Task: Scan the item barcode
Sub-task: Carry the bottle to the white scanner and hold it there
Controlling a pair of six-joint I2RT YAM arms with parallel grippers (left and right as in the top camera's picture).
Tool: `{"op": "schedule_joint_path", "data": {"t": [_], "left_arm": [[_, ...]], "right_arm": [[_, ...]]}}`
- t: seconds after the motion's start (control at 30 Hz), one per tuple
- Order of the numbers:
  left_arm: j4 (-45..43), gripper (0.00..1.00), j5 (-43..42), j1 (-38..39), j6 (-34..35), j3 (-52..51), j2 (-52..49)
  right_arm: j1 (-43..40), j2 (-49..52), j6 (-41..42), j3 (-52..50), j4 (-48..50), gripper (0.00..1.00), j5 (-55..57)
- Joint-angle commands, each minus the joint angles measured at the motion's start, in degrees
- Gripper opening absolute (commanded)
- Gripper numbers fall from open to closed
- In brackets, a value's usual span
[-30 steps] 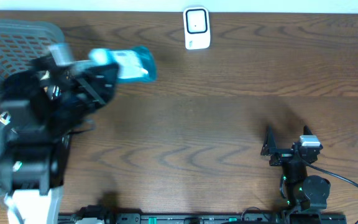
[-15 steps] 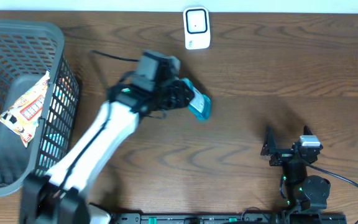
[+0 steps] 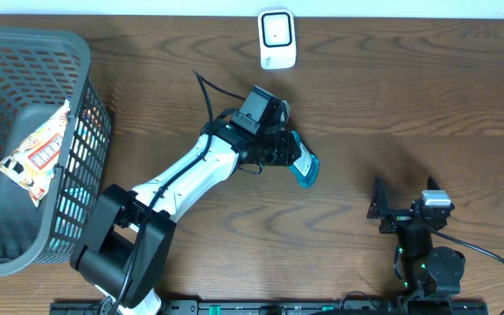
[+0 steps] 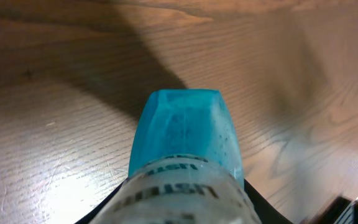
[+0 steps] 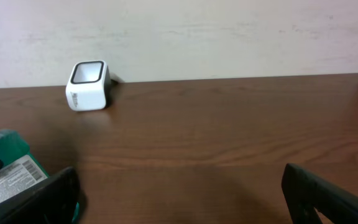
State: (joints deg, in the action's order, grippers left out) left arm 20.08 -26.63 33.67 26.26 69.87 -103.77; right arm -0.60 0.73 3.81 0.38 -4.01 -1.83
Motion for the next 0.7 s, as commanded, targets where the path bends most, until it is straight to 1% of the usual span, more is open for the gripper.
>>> {"op": "schedule_joint_path", "data": {"t": [0.0, 0.03, 0.07, 0.23, 0.37, 0.4, 0.47, 0.6, 0.67], "left_arm": [[0.44, 0.23, 1.03, 0.66, -10.51, 0.44, -1.33], [0.5, 0.23, 1.2, 0.66, -12.48, 0.44, -1.33], [0.79, 0.23, 3.48, 0.66, -14.29, 0.44, -1.22], [2.86, 0.23, 12.28, 0.66, -19.1, 0.44, 0.35], [5.18, 0.24, 18.91, 0.66, -24.83, 0.48, 4.09], [5.38, 0.24, 20.44, 0.68, -25.81, 0.48, 5.18], [5.49, 0.28, 23.65, 0.72, -26.97, 0.48, 7.54], [5.81, 0.32, 24.76, 0.81, -30.12, 0.48, 10.71], [6.38, 0.32, 24.76, 0.81, -31.78, 0.48, 10.95]], "right_arm": [[0.7, -0.2, -0.7, -0.07, -0.24, 0.99, 0.0], [0.7, -0.2, -0.7, -0.07, -0.24, 0.99, 0.0], [0.7, -0.2, -0.68, -0.07, -0.24, 0.99, 0.0], [0.7, -0.2, -0.68, -0.07, -0.24, 0.99, 0.0], [0.7, -0.2, -0.7, -0.07, -0.24, 0.99, 0.0], [0.7, -0.2, -0.68, -0.07, -0.24, 0.99, 0.0], [0.7, -0.2, -0.68, -0.07, -0.24, 0.99, 0.0], [0.7, -0.2, -0.7, -0.07, -0.24, 0.99, 0.0], [0.7, -0.2, -0.68, -0.07, -0.24, 0.99, 0.0]]}}
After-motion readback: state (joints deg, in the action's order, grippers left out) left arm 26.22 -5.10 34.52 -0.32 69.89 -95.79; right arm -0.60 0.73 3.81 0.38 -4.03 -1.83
